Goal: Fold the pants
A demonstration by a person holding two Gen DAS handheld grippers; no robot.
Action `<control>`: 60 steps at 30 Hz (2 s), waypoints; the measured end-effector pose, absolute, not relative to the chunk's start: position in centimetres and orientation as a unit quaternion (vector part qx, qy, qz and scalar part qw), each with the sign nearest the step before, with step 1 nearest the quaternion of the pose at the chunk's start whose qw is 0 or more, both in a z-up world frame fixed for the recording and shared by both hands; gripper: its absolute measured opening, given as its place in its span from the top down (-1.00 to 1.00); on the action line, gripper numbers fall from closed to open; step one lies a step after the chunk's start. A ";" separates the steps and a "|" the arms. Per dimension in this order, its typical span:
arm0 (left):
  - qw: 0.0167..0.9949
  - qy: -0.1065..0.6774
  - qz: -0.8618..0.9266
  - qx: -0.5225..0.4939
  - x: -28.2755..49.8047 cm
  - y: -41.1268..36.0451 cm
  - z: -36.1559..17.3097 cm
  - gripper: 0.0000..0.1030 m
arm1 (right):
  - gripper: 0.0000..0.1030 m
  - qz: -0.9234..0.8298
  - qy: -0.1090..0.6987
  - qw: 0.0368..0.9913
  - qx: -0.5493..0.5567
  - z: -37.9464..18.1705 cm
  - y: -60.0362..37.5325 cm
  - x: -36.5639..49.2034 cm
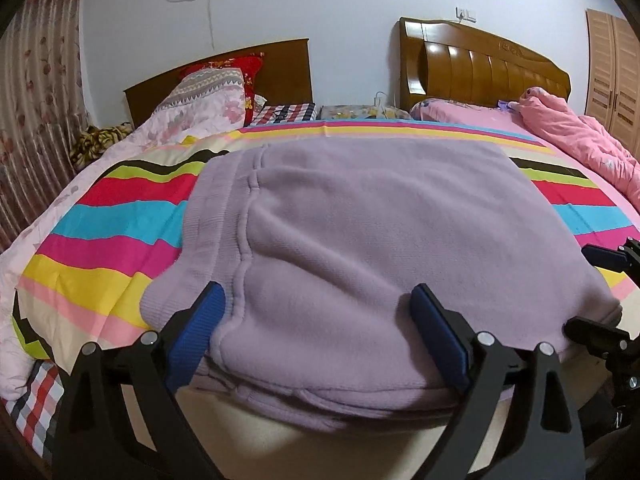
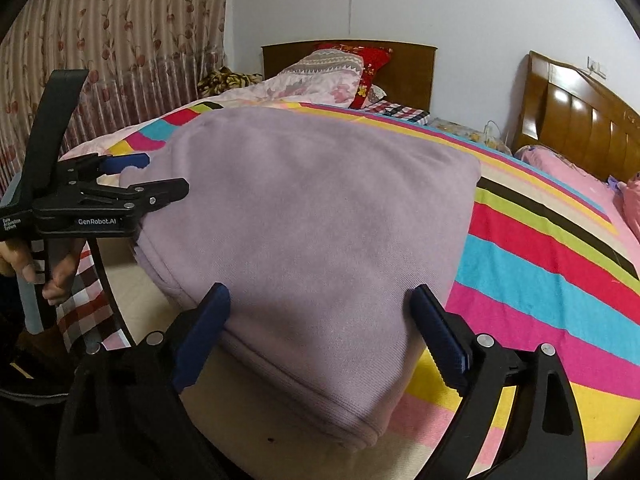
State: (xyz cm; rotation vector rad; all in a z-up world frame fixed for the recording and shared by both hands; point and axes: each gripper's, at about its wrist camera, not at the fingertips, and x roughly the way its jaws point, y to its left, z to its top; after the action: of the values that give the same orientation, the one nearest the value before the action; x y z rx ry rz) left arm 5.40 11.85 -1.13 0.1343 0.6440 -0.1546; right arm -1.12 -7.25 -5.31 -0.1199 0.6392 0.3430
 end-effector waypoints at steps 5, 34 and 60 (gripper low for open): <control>0.943 0.317 -0.076 0.065 5.4 11.9 -1.2 -0.81 | -0.71 0.139 0.311 0.938 -0.062 -3.0 -6.6 -1.8; 0.945 0.313 -0.065 0.068 5.1 11.5 -0.9 -0.85 | -0.79 0.252 0.342 0.898 -0.112 -5.1 -2.2 -3.4; 0.927 0.366 -0.054 0.063 9.0 11.5 -0.1 -0.97 | -0.77 0.258 0.399 0.870 0.128 -1.9 -14.5 17.9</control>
State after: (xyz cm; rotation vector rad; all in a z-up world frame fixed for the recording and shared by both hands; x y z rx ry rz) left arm 8.99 11.49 -0.07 0.1291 0.7511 -0.1107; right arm 17.86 -14.54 -1.90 0.2684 0.8339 0.5403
